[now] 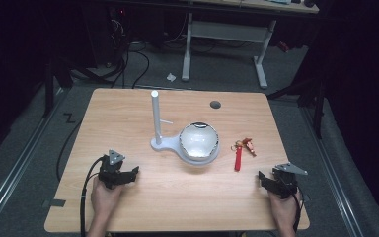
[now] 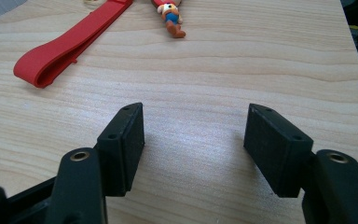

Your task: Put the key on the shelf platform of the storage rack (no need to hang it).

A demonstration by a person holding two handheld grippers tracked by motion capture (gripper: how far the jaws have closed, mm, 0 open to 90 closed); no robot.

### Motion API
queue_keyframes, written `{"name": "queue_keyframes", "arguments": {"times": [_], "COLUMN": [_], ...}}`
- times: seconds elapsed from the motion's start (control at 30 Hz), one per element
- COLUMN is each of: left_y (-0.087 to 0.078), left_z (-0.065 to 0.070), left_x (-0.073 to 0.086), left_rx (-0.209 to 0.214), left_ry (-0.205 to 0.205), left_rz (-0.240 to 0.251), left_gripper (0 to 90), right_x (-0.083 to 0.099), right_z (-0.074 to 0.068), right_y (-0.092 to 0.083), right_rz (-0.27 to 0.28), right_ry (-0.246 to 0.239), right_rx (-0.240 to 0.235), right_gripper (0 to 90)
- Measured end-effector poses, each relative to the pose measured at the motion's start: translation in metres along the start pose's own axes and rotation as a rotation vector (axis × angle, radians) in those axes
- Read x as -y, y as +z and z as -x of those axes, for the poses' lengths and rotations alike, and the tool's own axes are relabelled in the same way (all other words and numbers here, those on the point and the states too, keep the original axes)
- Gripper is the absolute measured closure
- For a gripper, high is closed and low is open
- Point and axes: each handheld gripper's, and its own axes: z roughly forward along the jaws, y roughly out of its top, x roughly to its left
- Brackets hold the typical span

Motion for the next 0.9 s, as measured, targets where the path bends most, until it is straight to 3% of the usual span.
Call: {"name": "queue_keyframes", "arguments": {"times": [0.9], "left_y": [-0.0006], "left_z": [-0.0005], "left_x": [0.0004], "left_rx": [0.0], "left_ry": [-0.001], "left_rz": [-0.003], "left_gripper": [21.3], "right_x": [-0.0001], "right_z": [-0.0005], "right_y": [0.0003], "right_rz": [0.002], "right_ry": [-0.012], "right_rx": [-0.014], "right_gripper": [36.7]}}
